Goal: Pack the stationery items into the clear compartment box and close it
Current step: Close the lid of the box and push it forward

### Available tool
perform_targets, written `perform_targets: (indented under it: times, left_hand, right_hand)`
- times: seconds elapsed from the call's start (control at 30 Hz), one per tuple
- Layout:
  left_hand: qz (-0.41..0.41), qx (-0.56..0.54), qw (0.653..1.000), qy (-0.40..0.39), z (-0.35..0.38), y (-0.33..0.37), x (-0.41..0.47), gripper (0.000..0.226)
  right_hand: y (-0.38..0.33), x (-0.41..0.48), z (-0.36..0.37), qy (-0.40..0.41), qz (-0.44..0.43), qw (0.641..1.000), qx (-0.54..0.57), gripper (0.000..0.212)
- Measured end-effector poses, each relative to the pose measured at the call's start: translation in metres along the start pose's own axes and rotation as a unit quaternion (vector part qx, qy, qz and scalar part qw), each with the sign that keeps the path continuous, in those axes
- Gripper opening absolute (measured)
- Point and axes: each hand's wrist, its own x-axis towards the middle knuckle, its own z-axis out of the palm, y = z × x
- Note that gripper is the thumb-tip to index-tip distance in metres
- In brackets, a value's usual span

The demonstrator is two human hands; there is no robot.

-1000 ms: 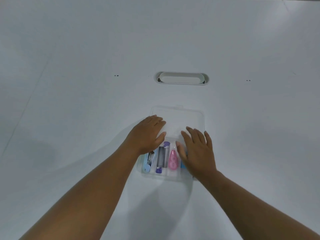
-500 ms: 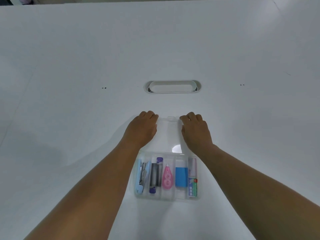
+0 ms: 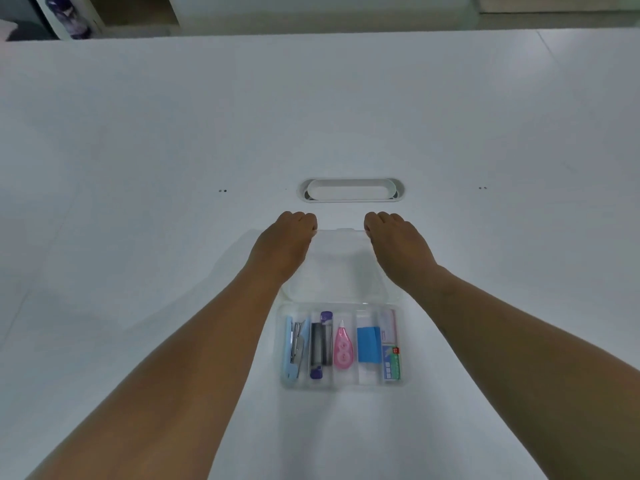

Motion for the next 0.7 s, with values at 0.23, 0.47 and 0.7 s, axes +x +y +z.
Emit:
perform_targets:
  times: [0.23, 0.47, 0.7]
  left_hand:
    - [0.023, -0.029, 0.999, 0.027, -0.042, 0.017, -0.032, 0.018]
    - [0.124, 0.013, 0.992, 0.027, -0.044, 0.044, -0.097, 0.032]
    - [0.214, 0.066, 0.974, 0.018, -0.01, 0.039, -0.154, 0.041]
  right_hand:
    - [-0.006, -0.027, -0.036, 0.034, -0.06, 0.997, -0.022, 0.017]
    - [-0.025, -0.105, -0.046, 0.035, -0.107, 0.994, 0.001, 0.024]
    - [-0.036, -0.171, -0.015, -0.016, -0.118, 0.993, -0.002, 0.066]
